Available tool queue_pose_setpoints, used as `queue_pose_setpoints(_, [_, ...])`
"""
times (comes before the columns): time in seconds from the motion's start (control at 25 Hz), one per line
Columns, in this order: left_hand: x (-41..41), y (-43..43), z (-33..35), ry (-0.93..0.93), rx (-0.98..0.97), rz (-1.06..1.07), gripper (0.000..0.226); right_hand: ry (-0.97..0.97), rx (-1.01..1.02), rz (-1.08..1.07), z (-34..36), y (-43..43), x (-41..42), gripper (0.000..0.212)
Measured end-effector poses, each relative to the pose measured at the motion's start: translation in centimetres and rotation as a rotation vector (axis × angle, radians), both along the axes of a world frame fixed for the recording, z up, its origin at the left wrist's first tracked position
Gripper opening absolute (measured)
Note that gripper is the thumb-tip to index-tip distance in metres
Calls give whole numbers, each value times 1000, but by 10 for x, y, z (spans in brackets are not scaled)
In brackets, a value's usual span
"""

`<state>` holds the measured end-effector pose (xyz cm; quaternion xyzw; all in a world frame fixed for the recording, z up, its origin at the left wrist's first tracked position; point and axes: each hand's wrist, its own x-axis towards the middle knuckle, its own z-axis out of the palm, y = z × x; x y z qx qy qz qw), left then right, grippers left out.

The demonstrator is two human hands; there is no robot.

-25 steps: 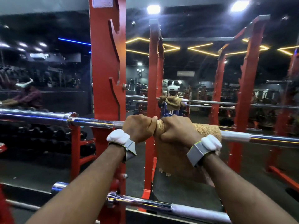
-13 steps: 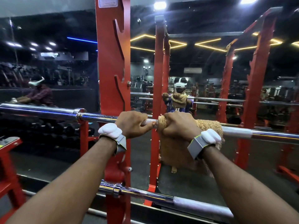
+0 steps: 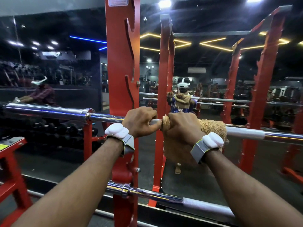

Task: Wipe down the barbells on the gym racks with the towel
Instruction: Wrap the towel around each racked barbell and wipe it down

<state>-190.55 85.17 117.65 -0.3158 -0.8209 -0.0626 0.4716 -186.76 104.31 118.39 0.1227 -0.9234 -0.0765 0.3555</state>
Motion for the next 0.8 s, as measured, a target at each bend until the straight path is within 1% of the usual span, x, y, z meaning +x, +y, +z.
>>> queue_pose_setpoints(0.12, [4,-13,6,40,35,-28,33,80,28,3,-4,-7,-5,39])
queue_pose_setpoints(0.24, [2,-41,4,105,56,-74,28,77,20,27,-7,-22,-10,43])
queue_pose_setpoints(0.32, [0,-66,3,126,63,-87,26,90,-16,32,-8,-41,-14,41])
queue_pose_setpoints(0.4, [-5,-97,5,142,82,-86,27,82,-14,17,-5,-67,-19,34])
queue_pose_setpoints(0.48, [-12,-127,7,158,104,-76,30,34,5,-5,-2,-91,-25,30])
queue_pose_setpoints(0.56, [-23,-148,9,159,135,-56,33,-8,9,-28,0,-107,-29,31])
queue_pose_setpoints(0.68, [-44,-169,14,102,162,-42,38,-68,-11,-79,4,-118,-33,33])
queue_pose_setpoints(0.76, [-57,-178,16,83,170,-52,41,-35,23,-92,2,-118,-31,38])
queue_pose_setpoints(0.8, [-63,-181,17,73,187,-62,42,48,66,-78,-2,-117,-31,43])
